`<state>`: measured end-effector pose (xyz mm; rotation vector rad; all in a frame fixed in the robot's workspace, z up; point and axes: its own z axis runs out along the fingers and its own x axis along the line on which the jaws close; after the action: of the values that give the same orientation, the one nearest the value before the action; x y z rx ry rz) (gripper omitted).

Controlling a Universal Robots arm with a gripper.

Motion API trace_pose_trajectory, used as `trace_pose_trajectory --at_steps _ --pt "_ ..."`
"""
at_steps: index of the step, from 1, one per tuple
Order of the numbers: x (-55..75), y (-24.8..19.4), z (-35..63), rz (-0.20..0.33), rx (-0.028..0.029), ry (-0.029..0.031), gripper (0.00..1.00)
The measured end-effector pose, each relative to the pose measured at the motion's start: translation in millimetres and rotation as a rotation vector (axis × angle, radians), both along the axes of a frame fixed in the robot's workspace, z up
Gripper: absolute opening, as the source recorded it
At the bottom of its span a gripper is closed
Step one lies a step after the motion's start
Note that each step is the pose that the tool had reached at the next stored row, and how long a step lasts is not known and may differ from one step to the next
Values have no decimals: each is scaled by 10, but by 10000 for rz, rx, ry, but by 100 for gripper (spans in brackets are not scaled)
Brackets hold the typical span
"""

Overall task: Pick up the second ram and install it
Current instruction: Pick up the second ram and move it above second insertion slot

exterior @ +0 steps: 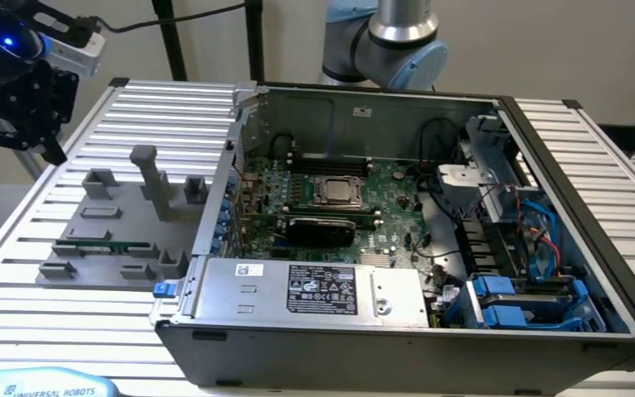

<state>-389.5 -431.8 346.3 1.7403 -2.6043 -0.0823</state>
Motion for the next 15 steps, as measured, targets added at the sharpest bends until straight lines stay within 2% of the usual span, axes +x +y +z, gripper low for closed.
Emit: trace_pose_trajectory --at_steps 15 --pt "0 0 -106 2724 -3 -17 11"
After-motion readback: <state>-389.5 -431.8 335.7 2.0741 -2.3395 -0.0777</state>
